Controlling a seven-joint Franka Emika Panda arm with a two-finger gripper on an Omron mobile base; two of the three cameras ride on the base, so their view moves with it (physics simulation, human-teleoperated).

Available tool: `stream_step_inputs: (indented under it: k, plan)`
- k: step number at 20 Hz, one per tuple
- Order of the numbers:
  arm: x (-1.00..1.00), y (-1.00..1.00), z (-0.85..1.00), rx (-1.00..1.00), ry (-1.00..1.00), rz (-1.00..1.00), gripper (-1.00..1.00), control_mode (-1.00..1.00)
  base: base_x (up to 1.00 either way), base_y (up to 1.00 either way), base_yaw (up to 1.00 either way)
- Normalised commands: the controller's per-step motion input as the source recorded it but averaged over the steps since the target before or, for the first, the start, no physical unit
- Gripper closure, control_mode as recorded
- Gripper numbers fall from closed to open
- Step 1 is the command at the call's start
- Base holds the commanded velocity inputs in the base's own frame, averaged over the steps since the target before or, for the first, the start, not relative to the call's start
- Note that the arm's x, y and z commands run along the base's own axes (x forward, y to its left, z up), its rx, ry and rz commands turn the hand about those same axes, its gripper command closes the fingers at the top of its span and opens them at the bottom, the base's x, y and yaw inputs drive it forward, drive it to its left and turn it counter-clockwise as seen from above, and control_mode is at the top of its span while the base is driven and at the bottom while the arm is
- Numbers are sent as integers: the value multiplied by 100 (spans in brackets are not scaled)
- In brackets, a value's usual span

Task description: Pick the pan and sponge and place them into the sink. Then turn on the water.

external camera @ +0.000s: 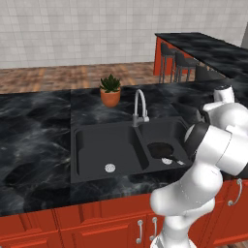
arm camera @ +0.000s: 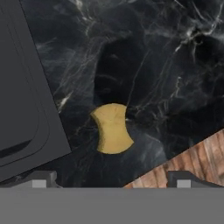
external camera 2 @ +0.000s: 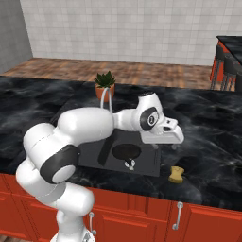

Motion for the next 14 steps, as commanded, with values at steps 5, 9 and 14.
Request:
stream_step_inputs:
  k: [5,9,14]
  plan:
    - [2,-11,-21,7,0,5,-100,-100,0,0,0]
    - [2,-13,-21,5,0,5,-100,-100,0,0,0]
    - [4,-17,-11,4,2,4,-100,-100,0,0,0]
